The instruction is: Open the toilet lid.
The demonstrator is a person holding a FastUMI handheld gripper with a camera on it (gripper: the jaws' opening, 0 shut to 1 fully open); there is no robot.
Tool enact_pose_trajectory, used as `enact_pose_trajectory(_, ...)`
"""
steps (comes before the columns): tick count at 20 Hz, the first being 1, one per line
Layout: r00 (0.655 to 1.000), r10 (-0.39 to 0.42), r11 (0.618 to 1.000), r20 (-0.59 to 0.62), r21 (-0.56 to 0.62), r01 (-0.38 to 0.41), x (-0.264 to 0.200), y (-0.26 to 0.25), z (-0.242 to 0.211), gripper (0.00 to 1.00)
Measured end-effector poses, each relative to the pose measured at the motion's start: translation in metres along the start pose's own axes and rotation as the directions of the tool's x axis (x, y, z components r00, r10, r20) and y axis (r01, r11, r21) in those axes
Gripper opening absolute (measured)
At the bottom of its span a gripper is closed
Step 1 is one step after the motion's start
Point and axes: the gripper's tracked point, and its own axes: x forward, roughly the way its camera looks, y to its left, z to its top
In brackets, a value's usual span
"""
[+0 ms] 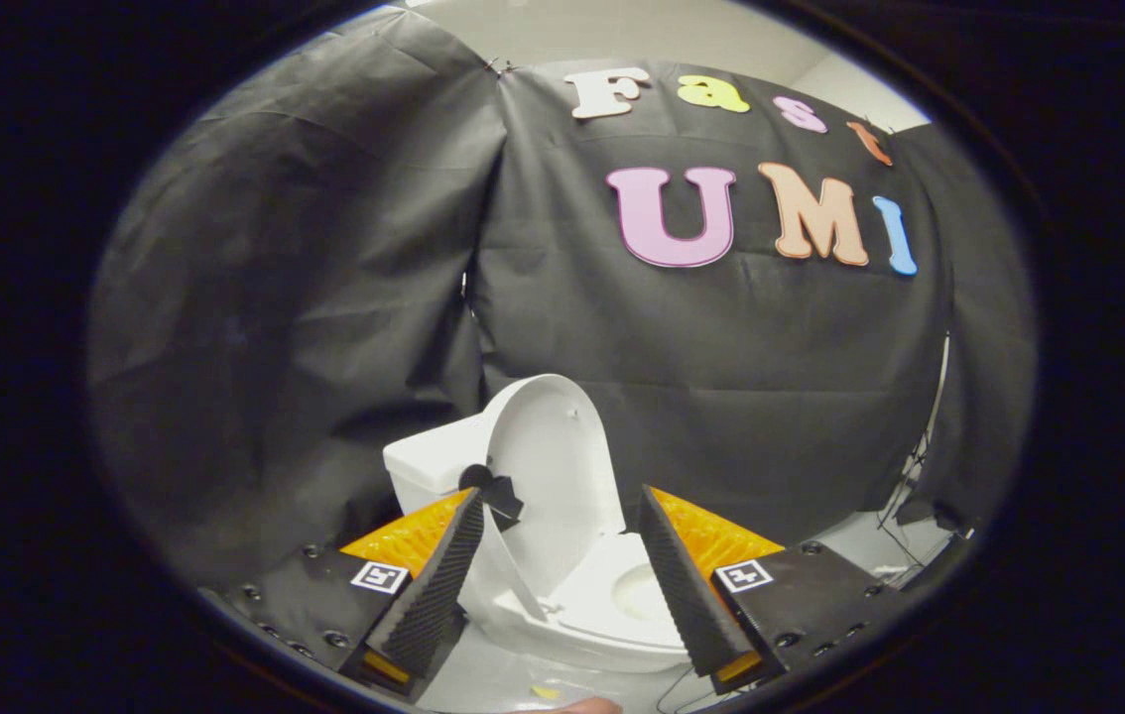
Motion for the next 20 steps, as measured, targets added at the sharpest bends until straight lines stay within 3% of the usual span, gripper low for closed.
enact_pose_trajectory(4,0.999,-0.042,0.999,0.005,0.011,0.042,-0.018,-0.041,0.002,0.97)
enact_pose_trajectory(13,0.999,-0.015,0.999,0.03,-0.043,0.016,-0.053,-0.106,0.036,0.96)
enact_pose_trajectory(18,0.998,-0.063,0.994,-0.019,-0.093,0.06,-0.066,-0.136,0.023,0.97)
enact_pose_trajectory(20,0.997,-0.073,0.996,-0.013,-0.045,0.072,-0.066,-0.137,0.021,0.97)
